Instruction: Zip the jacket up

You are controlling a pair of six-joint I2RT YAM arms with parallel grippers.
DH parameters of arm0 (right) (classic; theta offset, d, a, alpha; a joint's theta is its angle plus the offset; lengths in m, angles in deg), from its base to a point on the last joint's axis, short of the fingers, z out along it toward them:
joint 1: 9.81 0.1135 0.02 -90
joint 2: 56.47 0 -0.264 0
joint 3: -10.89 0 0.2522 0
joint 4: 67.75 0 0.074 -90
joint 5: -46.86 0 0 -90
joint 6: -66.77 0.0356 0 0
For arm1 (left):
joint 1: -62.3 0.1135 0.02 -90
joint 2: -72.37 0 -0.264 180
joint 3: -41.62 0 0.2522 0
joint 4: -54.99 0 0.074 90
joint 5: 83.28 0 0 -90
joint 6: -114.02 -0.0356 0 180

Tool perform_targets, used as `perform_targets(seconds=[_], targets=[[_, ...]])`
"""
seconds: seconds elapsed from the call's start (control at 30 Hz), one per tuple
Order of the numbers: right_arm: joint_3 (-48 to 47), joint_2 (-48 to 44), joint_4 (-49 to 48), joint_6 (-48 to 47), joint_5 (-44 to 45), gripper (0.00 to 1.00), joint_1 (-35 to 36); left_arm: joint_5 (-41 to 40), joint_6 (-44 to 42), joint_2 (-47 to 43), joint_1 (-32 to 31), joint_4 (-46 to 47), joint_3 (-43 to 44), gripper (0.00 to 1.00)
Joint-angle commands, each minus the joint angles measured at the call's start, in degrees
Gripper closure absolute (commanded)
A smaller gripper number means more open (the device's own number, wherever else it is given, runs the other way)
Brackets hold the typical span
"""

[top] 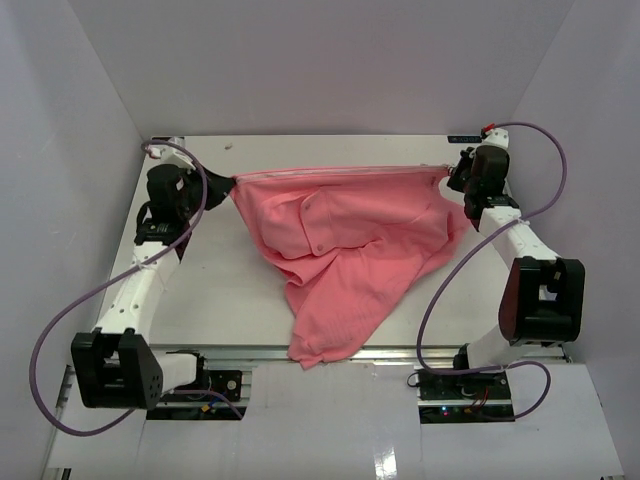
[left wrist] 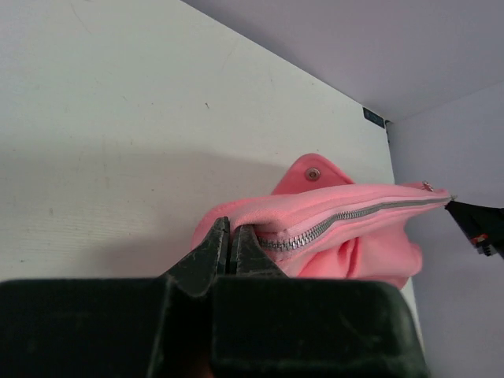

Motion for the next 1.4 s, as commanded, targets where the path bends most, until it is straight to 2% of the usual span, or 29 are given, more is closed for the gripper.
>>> perform_targets(seconds=[0.0,0.1,0.23,0.4,0.5,0.6,0.63,0.67,0.73,0.77,0.83,0.9,0.93,1.03,1.1,1.17,1.23,1.3,1.37], targets=[[1.3,-2.9,-7.3,0.7,8.0,0.92,-2.0,3.2,3.3,3.5,9.4,6.4,8.7,1.00],[3.4,-4.5,-8.9,1.3,9.2,0.92,-2.2,2.2,4.0,6.1,13.9,5.8,10.9,1.00],[5.6,-6.3,-9.6,1.4,10.0,0.92,-3.0,7.5,7.5,7.0,21.1,8.2,11.3,1.00],[7.9,-8.6,-10.6,2.1,10.5,0.92,-3.7,10.1,7.3,7.6,21.6,10.5,11.6,1.00],[10.0,-9.9,-12.7,3.4,8.8,0.92,-3.7,16.5,7.3,9.6,21.2,12.2,13.1,1.00],[11.2,-10.3,-12.8,5.1,5.1,0.92,-3.5,21.1,5.5,13.1,17.5,10.2,17.1,0.98],[11.9,-10.6,-13.0,5.3,3.2,0.92,-3.1,21.0,4.8,14.3,16.1,9.4,17.8,0.93],[12.5,-11.0,-13.2,5.4,2.3,0.87,-2.6,20.4,3.9,15.3,13.8,8.8,18.0,0.86],[14.3,-12.8,-12.5,4.5,2.6,0.71,-0.8,15.6,0.1,16.4,10.0,4.5,18.9,0.56],[14.8,-13.8,-11.4,4.0,2.6,0.64,-0.1,13.8,-1.5,17.0,8.5,2.1,19.6,0.45],[14.5,-15.7,-8.7,3.6,2.3,0.51,0.4,12.9,-2.7,17.8,6.7,-1.2,20.7,0.28],[14.1,-17.0,-3.8,3.1,1.9,0.25,3.3,12.8,-2.6,16.5,5.8,-2.0,20.0,0.03],[14.0,-17.7,-2.3,2.5,2.2,0.13,4.4,11.1,-2.9,15.4,4.7,-2.4,19.6,0.02],[14.3,-21.7,1.9,0.2,6.0,0.02,8.9,6.6,-5.3,10.2,0.8,-7.0,20.4,0.02],[13.7,-24.8,4.6,-0.4,7.0,0.10,11.4,2.8,-7.4,6.8,-4.4,-8.9,20.0,0.02],[12.2,-27.4,9.9,-0.6,7.9,0.10,14.1,-0.7,-7.7,3.1,-8.7,-9.3,19.0,0.02],[8.1,-30.4,19.0,-0.4,8.9,0.10,15.9,-4.5,-9.1,0.4,-16.5,-9.3,16.7,0.02],[6.2,-33.7,23.1,0.0,10.6,0.10,18.5,-6.5,-9.6,-1.6,-23.0,-9.2,14.8,0.02],[6.2,-37.2,25.2,0.1,7.9,0.10,19.1,-8.2,-10.0,-2.0,-29.2,-7.5,12.1,0.02]])
